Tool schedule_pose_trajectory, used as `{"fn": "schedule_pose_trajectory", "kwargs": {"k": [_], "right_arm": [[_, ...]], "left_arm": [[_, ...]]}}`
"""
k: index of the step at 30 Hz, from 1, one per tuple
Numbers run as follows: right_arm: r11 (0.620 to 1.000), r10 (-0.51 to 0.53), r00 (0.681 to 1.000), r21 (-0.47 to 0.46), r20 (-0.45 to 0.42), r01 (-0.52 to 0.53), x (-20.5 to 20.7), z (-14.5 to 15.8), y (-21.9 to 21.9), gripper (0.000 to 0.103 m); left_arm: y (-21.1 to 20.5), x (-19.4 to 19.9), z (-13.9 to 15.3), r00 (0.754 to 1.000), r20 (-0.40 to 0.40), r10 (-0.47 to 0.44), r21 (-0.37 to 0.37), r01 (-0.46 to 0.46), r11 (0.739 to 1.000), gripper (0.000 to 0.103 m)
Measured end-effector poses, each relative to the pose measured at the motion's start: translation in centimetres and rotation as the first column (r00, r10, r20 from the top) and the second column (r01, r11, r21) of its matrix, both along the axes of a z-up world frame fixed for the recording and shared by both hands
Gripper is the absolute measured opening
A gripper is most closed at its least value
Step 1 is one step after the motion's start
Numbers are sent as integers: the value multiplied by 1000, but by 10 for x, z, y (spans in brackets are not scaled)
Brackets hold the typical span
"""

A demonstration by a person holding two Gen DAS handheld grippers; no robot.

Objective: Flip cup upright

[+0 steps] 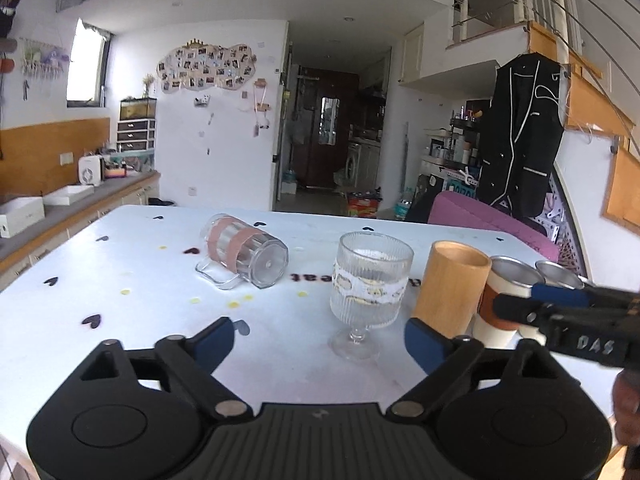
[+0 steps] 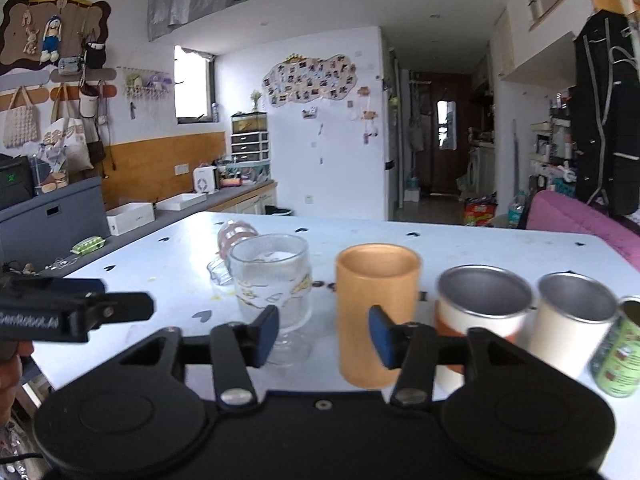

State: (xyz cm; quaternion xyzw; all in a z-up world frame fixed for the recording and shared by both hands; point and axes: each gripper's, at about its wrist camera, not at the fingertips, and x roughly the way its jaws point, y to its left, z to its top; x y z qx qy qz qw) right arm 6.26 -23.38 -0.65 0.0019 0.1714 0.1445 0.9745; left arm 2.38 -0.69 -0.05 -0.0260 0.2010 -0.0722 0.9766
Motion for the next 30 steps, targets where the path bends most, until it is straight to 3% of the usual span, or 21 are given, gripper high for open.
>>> {"fn": "schedule_pose_trajectory", "kwargs": {"k": [5,9,14,30], "right_arm": [[999,-48,999,-10,22,49,-18,2,-12,75],[996,-83,996,-32,35,84,-29,1,-18,97],[993,-110,993,-36,51,112,-37,5,-21,103],[991,-119,992,-47,51,122,-38,4,-20,103]], "left_arm": [[-3,-11,-2,1000,6,23,10,-23,1000,103],[-2,-16,-1,999,15,37,14,-38,999,103],[0,-19,-2,999,17,49,15,-49,999,103],[-2,-23,-2,998,24,51,25,-52,998,103]]}}
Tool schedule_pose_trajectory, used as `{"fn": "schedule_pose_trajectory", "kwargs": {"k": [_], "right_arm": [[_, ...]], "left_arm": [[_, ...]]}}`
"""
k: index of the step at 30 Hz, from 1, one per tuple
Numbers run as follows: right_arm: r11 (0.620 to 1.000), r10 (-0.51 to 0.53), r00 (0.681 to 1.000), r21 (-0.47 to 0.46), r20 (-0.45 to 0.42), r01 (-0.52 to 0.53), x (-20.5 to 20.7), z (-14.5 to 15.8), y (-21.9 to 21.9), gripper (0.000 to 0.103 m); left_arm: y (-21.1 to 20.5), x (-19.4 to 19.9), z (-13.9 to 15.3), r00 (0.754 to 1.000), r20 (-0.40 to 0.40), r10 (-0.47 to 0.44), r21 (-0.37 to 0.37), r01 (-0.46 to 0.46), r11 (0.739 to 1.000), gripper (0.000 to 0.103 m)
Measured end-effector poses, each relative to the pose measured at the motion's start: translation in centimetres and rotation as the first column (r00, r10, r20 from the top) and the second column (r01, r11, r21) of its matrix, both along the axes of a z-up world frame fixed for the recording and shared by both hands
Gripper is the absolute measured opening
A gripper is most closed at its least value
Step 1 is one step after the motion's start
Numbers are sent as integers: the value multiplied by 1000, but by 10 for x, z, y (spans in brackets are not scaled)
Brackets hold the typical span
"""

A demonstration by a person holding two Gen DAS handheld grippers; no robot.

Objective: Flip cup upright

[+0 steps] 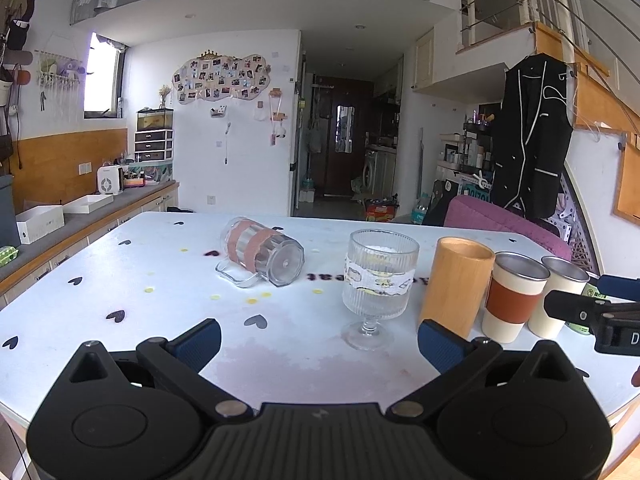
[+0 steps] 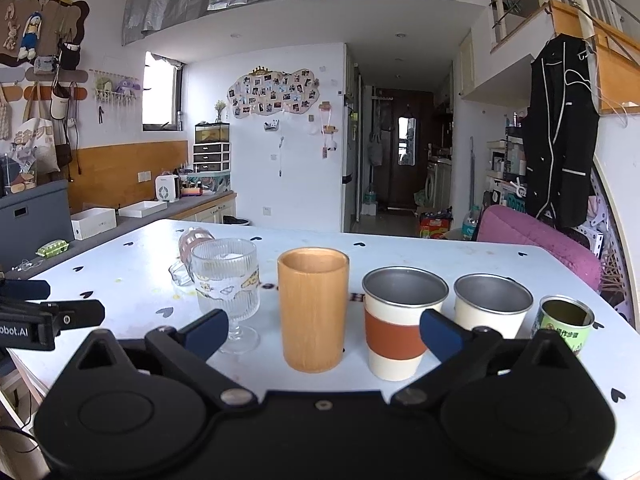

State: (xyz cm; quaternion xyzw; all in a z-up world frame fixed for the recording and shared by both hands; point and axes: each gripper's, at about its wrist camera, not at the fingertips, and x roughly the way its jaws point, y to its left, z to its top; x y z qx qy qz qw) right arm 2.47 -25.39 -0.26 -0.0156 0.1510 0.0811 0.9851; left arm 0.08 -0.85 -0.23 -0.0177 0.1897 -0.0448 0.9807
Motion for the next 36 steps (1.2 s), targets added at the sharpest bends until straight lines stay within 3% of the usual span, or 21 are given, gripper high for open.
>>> {"fn": "schedule_pose_trajectory", "kwargs": {"k": [36], "right_arm": [[1000,-4,1000,-4,-5,4,1,-2,0,103]], "left_arm": [[-2,-1,1,1000,3,2,5,-2,1000,103]]}}
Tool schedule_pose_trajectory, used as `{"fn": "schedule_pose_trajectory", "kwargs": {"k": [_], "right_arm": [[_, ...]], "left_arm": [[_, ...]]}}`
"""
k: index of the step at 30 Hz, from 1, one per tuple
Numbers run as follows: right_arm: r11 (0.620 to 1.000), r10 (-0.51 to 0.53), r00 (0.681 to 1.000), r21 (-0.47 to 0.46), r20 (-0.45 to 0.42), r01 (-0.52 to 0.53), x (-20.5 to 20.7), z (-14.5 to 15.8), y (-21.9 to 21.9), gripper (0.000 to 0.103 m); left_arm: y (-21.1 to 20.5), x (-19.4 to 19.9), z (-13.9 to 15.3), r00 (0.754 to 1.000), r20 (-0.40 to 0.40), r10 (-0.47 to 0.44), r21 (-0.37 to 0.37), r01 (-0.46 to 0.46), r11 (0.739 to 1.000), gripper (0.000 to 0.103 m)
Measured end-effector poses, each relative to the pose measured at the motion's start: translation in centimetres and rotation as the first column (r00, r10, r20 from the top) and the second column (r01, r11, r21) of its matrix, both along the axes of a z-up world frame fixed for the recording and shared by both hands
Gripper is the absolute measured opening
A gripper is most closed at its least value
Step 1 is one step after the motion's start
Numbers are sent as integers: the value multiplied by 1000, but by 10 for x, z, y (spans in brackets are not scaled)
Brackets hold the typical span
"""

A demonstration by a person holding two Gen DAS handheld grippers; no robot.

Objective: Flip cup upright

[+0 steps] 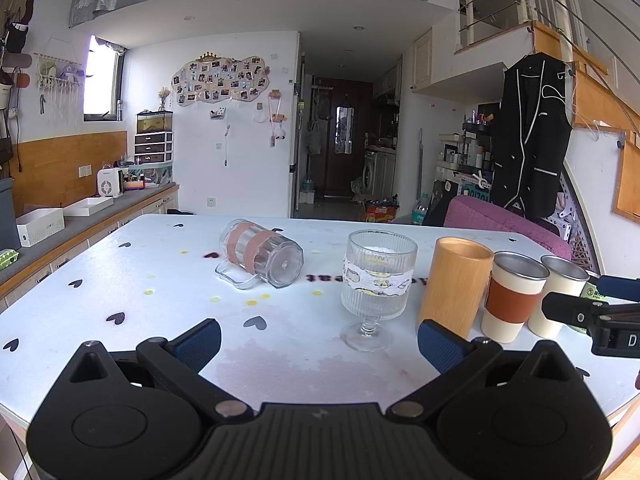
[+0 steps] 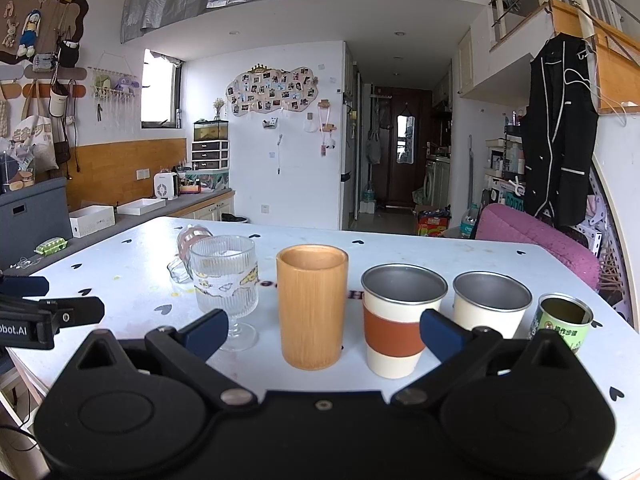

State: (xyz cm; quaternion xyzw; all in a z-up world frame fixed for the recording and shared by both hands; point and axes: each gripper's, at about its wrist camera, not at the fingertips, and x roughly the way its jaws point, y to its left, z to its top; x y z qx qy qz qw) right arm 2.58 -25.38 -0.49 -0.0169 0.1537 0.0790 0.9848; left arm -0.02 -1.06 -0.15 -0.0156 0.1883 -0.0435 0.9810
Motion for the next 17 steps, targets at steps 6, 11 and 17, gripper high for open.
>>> {"fn": "schedule_pose_trajectory", "kwargs": {"k": [6,11,17], "right_arm": [[1000,0,1000,0,0,0,0,0,0,103],[1000,-1,1000,-2,-2,1,0,-1,0,103],[1000,-1,1000,-2,-2,1,0,0,0,103]], "left_arm": [[0,0,0,1000,1,0,1,0,1000,103],[0,0,0,1000,1,0,2,0,1000,103],[-1,0,1,1000,5,1,5,-1,1000,103]]}}
